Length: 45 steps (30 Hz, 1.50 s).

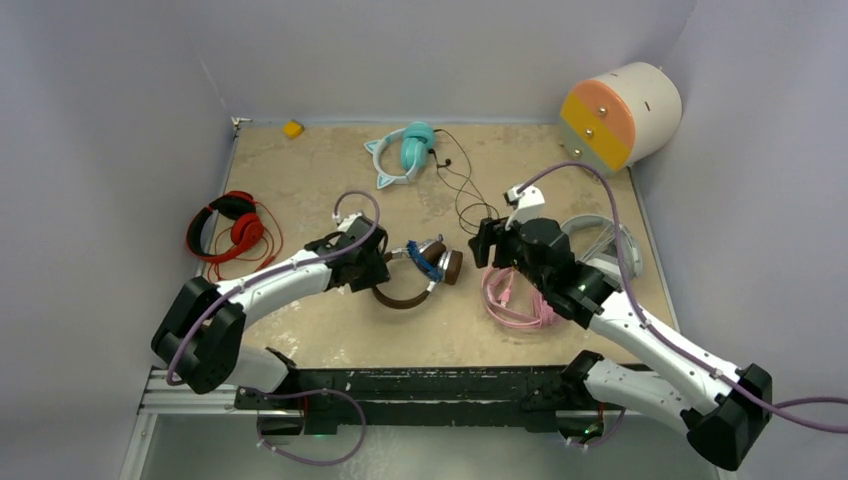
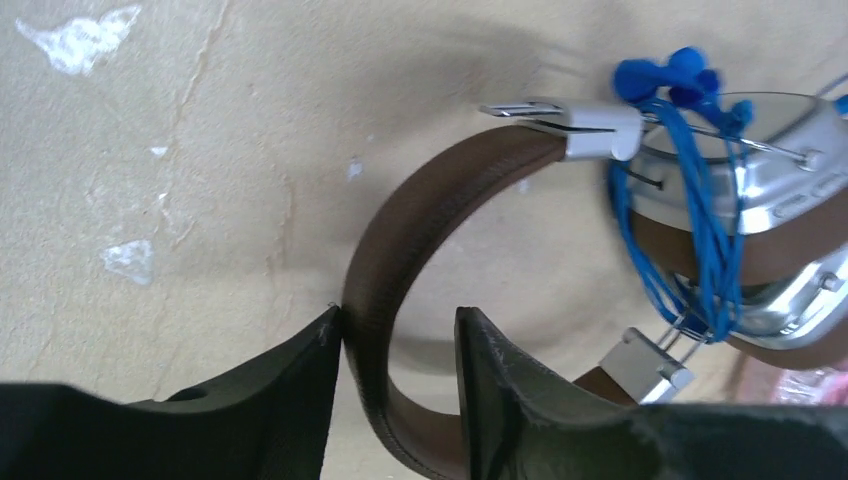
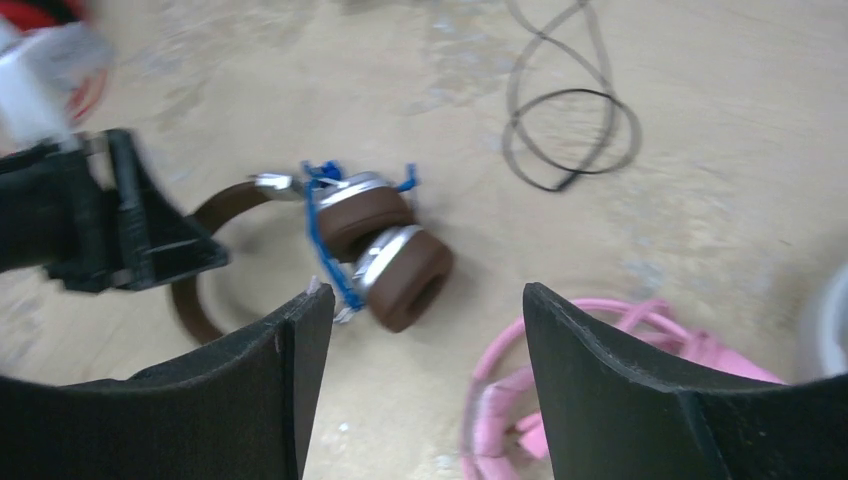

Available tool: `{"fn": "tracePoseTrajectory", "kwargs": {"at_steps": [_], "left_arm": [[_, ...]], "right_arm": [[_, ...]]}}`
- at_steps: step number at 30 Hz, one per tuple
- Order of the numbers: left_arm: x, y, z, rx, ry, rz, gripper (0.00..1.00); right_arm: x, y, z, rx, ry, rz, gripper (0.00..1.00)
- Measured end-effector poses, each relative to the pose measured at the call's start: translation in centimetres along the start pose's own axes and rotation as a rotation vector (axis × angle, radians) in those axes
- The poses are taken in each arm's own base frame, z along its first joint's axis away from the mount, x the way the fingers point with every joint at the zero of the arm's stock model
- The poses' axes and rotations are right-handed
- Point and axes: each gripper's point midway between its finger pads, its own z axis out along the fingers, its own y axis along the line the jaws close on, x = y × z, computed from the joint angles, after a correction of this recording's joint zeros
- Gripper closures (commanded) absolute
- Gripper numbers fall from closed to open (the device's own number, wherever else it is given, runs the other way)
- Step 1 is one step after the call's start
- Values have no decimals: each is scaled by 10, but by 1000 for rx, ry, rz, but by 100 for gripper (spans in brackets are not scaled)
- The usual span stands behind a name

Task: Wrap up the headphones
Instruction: Place the headphones at the center of the board, then reset both arms

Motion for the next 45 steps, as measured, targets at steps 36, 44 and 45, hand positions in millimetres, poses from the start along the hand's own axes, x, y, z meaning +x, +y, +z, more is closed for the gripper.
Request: {"fn": "tracePoseTrajectory", "kwargs": {"at_steps": [36,44,45], "left_arm": [[-74,0,-118,224,-452,131,0],[-70,5,-118,207,-435,138,0],[-69,6,-119,208,-436,137,0]], "right_arm": [[91,-185,-103,965,15,507,100],[128,-202,-115,1183,117,594,100],[129,-201,-113,1182,123,600,100]]}}
